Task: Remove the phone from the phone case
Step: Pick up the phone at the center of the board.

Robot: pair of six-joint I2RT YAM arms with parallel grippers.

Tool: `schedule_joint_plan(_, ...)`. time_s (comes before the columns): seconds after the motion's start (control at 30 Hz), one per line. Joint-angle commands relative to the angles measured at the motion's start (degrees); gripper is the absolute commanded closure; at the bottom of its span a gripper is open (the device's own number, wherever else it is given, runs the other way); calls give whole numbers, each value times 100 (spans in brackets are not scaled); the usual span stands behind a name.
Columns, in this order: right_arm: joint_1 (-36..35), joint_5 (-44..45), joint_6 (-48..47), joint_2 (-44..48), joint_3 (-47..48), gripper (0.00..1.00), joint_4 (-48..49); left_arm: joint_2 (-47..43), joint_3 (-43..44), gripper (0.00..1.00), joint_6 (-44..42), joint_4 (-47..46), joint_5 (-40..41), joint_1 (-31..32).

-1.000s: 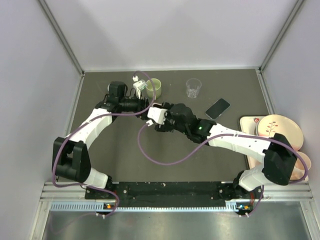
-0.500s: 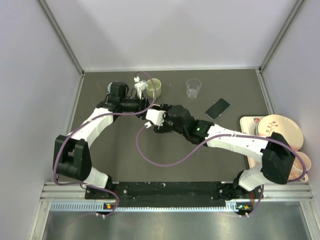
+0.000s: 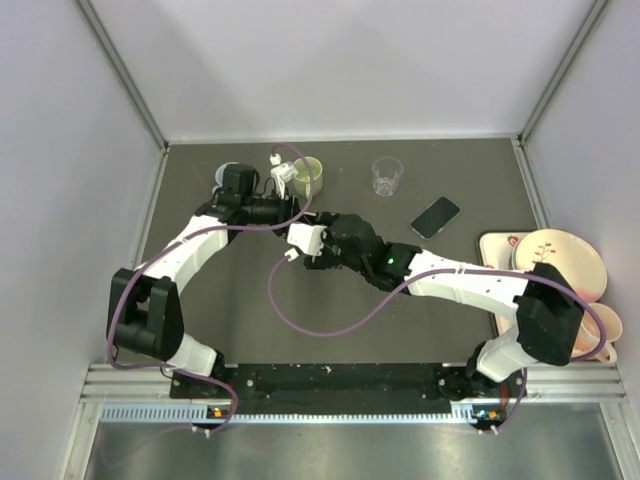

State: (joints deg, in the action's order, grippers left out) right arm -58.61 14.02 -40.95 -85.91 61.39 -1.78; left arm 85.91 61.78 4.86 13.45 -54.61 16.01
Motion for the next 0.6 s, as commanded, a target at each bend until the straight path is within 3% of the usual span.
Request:
schedule_joint_plan(0.0, -80, 233, -97, 39, 75, 100, 653, 110, 19, 48, -20, -203, -67, 43)
schedule_joint_plan(0.37, -80, 329, -159, 30, 5, 100, 811, 181, 1, 60, -56, -203, 3, 78)
schedule_joint_plan(0.57, -80, 408, -159, 4, -4, 100, 908, 181, -17, 53, -82, -194, 3, 78)
